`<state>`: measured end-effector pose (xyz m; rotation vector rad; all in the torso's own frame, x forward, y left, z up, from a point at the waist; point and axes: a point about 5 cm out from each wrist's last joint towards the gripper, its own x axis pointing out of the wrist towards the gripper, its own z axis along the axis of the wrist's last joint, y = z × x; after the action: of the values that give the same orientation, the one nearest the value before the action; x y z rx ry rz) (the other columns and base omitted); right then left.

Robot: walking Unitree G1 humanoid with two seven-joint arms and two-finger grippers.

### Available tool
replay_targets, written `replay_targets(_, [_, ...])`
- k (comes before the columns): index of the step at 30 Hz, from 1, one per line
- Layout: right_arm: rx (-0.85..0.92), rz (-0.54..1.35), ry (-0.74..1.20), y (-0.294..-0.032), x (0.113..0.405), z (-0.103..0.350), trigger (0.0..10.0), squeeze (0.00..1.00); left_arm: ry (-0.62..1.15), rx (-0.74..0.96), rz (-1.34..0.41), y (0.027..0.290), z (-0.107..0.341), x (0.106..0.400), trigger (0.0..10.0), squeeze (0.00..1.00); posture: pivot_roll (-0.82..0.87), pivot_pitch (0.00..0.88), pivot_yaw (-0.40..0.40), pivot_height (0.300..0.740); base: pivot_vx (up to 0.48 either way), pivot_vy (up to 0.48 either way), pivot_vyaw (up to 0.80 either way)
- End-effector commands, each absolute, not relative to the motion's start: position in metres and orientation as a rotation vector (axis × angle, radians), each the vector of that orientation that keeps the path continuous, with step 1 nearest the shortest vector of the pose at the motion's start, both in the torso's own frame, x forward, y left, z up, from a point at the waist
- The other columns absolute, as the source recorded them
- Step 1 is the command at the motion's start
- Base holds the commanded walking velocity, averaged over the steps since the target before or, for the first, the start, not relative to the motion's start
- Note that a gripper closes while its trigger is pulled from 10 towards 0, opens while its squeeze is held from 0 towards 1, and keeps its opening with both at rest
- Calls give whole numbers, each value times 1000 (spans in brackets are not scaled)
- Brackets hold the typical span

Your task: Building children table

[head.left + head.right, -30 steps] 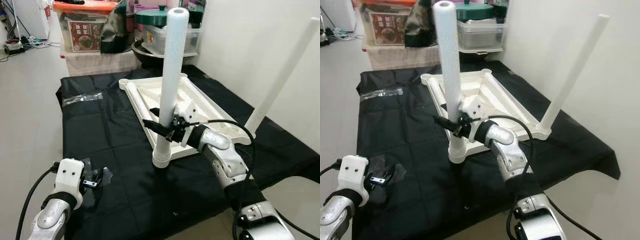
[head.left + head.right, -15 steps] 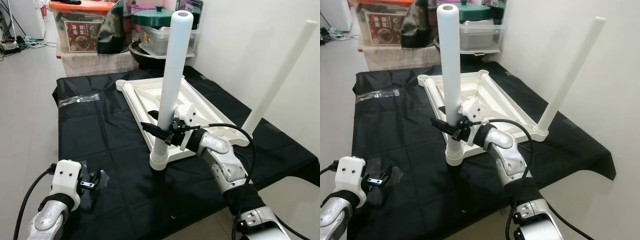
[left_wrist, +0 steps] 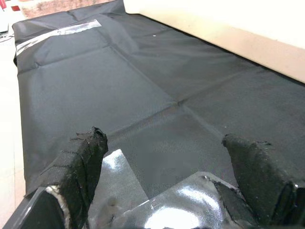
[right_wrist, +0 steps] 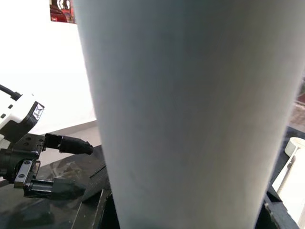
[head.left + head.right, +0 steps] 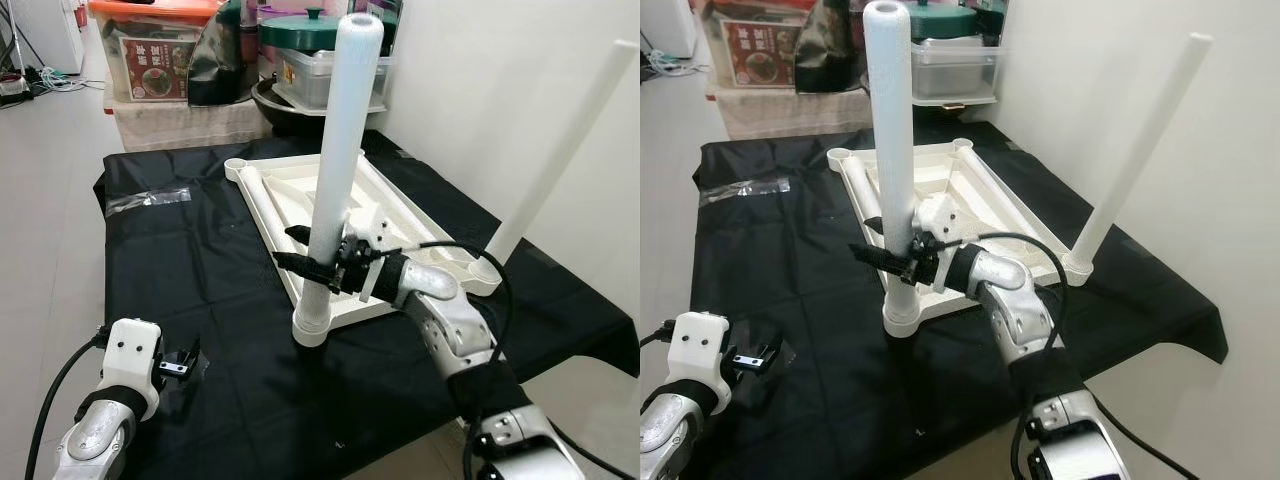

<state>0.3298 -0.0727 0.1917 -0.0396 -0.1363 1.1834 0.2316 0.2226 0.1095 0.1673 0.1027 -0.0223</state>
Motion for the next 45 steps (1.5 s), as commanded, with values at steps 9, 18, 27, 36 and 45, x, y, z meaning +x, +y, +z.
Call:
replay_targets(9, [158, 1213, 250, -64, 314, 117, 0, 0, 106, 154, -22, 223, 110, 230, 10000, 0, 82, 0, -108, 740, 0, 0, 0])
replay_targets(18, [-14, 828, 350, -69, 336, 104, 0, 0, 108, 157, -19, 225, 110, 229, 10000, 0, 81, 0, -104, 740, 0, 0, 0])
replay_targets(27, [87, 104, 360, -121, 344, 98, 0, 0, 113, 171, -4, 228, 110, 226, 10000, 0, 81, 0, -100, 740, 0, 0, 0])
replay_targets(36, [132, 132, 314, -118, 335, 106, 0, 0, 118, 176, -16, 226, 108, 230, 10000, 0, 55, 0, -74, 740, 0, 0, 0])
replay_targets(45, [210, 356, 409, -100, 332, 104, 0, 0, 118, 170, -31, 223, 108, 234, 10000, 0, 49, 0, -70, 740, 0, 0, 0])
